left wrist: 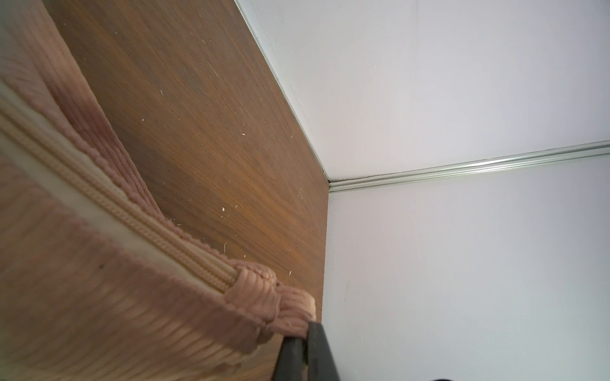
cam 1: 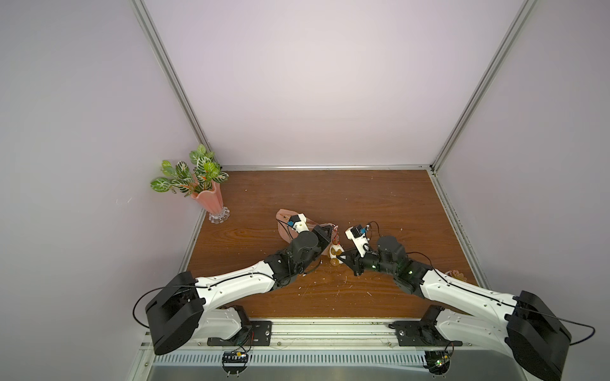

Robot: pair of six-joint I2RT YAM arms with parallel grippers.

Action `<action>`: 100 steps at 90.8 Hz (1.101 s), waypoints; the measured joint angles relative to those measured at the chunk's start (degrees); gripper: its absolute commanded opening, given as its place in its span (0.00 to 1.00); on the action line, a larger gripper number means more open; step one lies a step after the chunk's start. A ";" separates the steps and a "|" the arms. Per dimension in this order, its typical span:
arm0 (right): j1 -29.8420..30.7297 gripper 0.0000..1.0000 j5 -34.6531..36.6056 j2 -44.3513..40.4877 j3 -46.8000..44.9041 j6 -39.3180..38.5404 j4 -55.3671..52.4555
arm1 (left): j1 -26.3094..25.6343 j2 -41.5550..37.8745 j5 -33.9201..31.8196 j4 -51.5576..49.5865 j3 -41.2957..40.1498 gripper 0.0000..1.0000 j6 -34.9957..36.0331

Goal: Remove the decoration from the bag
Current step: Adjust the decoration item in the bag.

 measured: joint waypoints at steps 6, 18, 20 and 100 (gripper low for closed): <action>-0.44 0.04 -3.32 1.88 -0.31 0.26 2.47 | -0.02 0.00 0.20 -0.31 0.00 0.00 0.00; -2.56 0.05 -8.28 8.20 -1.84 2.58 10.43 | 0.00 0.00 0.20 -1.09 0.00 0.00 0.00; -3.15 0.06 -9.07 9.27 -2.23 3.28 11.89 | 0.00 0.00 0.20 -1.25 0.00 0.00 0.00; -19.61 0.86 -6.23 -3.56 -7.41 6.40 9.55 | 0.00 -1.22 -0.24 -3.23 0.00 0.00 -0.33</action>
